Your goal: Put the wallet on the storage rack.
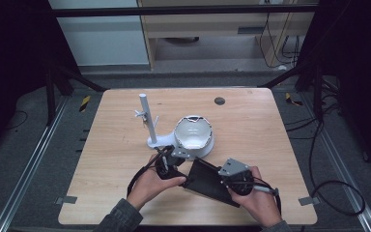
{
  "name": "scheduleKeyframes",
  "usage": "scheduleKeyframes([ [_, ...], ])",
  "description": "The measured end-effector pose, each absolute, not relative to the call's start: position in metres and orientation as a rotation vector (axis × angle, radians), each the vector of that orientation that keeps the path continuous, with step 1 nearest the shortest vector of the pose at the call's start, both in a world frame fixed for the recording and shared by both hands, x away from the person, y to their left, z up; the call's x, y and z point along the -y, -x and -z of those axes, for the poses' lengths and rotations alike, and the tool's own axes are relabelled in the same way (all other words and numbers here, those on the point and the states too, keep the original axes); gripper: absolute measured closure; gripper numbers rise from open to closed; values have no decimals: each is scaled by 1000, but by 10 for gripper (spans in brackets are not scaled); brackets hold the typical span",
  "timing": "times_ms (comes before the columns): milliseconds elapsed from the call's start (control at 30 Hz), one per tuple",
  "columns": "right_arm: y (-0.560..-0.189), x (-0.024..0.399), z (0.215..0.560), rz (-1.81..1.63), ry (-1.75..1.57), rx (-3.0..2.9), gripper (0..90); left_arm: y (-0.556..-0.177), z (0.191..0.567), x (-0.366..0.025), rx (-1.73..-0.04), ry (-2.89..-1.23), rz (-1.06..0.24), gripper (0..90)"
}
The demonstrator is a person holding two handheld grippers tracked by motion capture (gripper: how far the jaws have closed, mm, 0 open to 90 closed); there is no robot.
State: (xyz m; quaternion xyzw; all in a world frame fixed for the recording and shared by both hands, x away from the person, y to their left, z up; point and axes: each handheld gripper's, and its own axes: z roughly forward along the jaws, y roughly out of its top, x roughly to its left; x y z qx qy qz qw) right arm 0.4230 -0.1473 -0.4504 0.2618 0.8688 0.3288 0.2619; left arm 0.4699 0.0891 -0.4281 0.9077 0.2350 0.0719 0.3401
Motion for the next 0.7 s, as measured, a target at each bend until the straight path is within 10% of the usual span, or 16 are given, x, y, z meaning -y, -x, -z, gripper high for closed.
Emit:
scheduleKeyframes([
  [700,-417,200,442,-1200,-822,-2118,838,-473,407,-68,-565,-2372,-202,154],
])
